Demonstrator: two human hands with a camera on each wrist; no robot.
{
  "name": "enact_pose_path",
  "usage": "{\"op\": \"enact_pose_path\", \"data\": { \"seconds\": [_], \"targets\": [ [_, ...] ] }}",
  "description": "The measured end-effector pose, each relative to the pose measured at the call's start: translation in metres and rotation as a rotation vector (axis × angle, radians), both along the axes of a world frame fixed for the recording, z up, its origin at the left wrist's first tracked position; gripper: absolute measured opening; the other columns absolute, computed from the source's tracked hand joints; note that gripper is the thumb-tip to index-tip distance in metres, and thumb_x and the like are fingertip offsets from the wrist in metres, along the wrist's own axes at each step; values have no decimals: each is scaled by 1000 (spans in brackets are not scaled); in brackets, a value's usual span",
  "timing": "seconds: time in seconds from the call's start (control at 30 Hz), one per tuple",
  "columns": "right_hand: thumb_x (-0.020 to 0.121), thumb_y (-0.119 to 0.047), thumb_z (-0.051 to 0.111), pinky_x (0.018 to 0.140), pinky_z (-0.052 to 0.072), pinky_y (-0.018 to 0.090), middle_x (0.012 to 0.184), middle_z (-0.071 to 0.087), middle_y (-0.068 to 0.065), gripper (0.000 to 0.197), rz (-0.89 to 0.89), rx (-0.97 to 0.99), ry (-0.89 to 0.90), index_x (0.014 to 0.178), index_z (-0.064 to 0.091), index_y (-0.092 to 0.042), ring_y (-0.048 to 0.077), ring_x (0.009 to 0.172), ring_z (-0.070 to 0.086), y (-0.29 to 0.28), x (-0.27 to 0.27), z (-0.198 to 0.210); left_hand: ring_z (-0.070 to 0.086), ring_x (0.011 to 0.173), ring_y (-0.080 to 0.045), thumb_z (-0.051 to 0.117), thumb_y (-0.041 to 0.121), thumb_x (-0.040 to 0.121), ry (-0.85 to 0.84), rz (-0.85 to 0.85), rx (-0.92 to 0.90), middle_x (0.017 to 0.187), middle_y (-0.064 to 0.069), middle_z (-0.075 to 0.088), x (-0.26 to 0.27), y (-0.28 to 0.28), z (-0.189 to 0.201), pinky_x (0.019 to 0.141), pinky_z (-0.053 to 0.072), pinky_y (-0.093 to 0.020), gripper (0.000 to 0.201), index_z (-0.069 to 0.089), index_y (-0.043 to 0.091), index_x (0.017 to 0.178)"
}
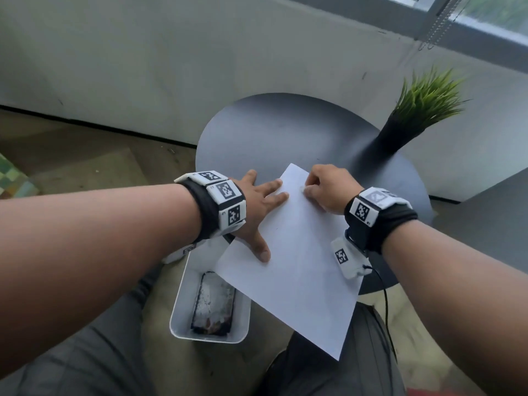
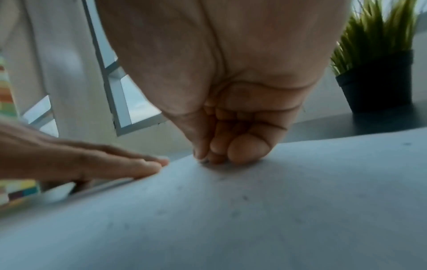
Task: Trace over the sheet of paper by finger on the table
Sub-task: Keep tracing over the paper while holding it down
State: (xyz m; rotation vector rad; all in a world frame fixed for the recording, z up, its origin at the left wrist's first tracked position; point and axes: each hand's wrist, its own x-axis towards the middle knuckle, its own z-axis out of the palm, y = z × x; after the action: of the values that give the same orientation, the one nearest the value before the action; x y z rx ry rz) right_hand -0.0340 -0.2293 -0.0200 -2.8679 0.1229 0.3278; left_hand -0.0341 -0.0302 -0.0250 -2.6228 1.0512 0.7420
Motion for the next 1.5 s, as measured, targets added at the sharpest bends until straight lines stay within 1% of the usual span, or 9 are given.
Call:
{"op": "enact_pose_path", "data": {
  "seconds": [0.23,0.4,0.57,0.77,0.9,0.97,1.13,1.33,1.5],
  "targets": [
    [88,-24,61,74,46,28,82,63,-9,8,351,70,108,95,62,-20,15,80,57,17,-38,-1,-2,150,-46,74,82,58,32,8,10,168,9,-11,2,-7,2,106,33,-66,133,-7,46,157],
    [89,-24,54,71,50,35,91,64,6,7,-63,-26,-19,89,55,-17,27,84,59,-23,-22,-5,-3,149,-48,75,82,59,48,20,31,167,8,-15,1,-12,2,110,30,-65,136,-16,49,154],
    [92,-22,55,75,45,31,89,63,-1,11,468,60,56,100,57,-16,19,80,53,19,-64,-6,-2,149,-50,76,81,58,33,15,54,168,6,-14,2,-13,3,110,29,-67,137,-15,48,155],
    [90,-25,51,77,52,38,96,64,9,11,-53,-62,22,95,53,-16,31,88,59,-22,-37,-7,5,147,-50,77,81,56,28,15,87,167,3,-12,0,-20,7,108,31,-66,135,-16,56,151],
    [94,-23,48,76,46,36,98,64,7,15,376,40,4,106,51,-13,29,88,55,21,-69,-15,11,144,-55,78,82,52,5,-5,84,166,-1,-1,1,-21,5,107,34,-68,134,-13,60,149],
    [93,-24,53,75,44,32,90,61,-3,6,404,76,50,96,53,-18,21,83,53,10,-75,-10,12,143,-55,77,82,53,-3,-5,106,166,-2,-3,1,-22,6,107,34,-66,134,-15,59,149],
    [90,-29,48,74,51,38,89,60,3,9,-116,-80,52,89,50,-21,27,82,57,-46,-60,-4,15,143,-54,75,84,53,-15,-2,122,167,-1,-11,-1,-24,7,106,34,-65,135,-19,62,146],
    [94,-23,48,70,39,33,83,49,-8,8,536,10,63,87,44,-24,16,78,43,7,-96,-3,12,143,-55,75,86,51,-16,-4,140,167,-1,-14,0,-25,6,111,31,-66,137,-20,61,146],
    [91,-31,50,78,49,38,93,61,3,8,-40,-54,68,90,50,-23,26,87,55,-46,-70,-4,9,143,-57,75,85,52,-18,24,115,167,-1,-10,-2,-27,4,107,31,-67,136,-20,61,147]
  ]
}}
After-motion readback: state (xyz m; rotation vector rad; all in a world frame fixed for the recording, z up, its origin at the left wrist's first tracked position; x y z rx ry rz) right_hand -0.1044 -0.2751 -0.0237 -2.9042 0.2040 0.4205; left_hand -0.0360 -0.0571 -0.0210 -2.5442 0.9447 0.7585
